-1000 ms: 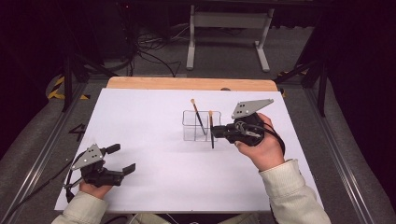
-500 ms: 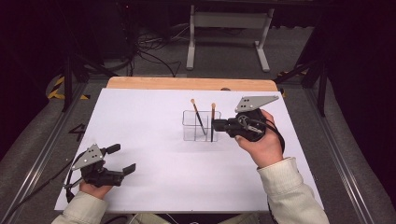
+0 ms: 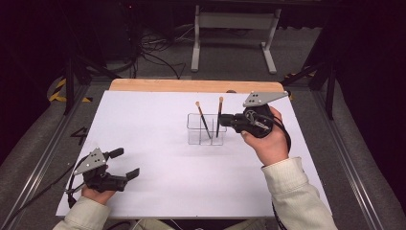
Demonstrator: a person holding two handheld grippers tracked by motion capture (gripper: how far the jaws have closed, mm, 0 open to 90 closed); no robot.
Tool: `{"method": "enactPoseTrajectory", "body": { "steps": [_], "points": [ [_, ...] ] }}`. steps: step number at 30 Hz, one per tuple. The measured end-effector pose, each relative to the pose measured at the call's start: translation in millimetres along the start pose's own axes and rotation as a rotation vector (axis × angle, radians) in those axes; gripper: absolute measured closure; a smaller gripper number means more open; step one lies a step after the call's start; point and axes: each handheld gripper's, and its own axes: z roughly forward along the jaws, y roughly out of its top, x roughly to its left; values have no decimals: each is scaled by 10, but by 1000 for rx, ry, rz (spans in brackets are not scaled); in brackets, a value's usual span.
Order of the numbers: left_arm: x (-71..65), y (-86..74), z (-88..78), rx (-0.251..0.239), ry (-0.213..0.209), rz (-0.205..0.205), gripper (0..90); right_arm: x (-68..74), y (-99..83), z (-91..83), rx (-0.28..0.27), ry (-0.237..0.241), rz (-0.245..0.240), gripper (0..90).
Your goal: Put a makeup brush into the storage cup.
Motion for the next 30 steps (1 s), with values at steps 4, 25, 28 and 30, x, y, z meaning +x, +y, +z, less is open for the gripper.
{"method": "enactPoseTrajectory", "body": {
  "steps": [4, 25, 28, 30],
  "points": [
    [-1, 0, 1, 0, -2, 0, 21, -51, 13, 39, -13, -5, 22, 835],
    [0, 0, -2, 0, -1, 1, 21, -214, 87, 265, -59, -56, 74, 835],
    [4, 0, -3, 0, -1, 4, 21, -231, 99, 294, -59, -66, 75, 835],
    [4, 0, -2, 1, -1, 4, 21, -241, 103, 307, -59, -73, 75, 834]
  ]
}}
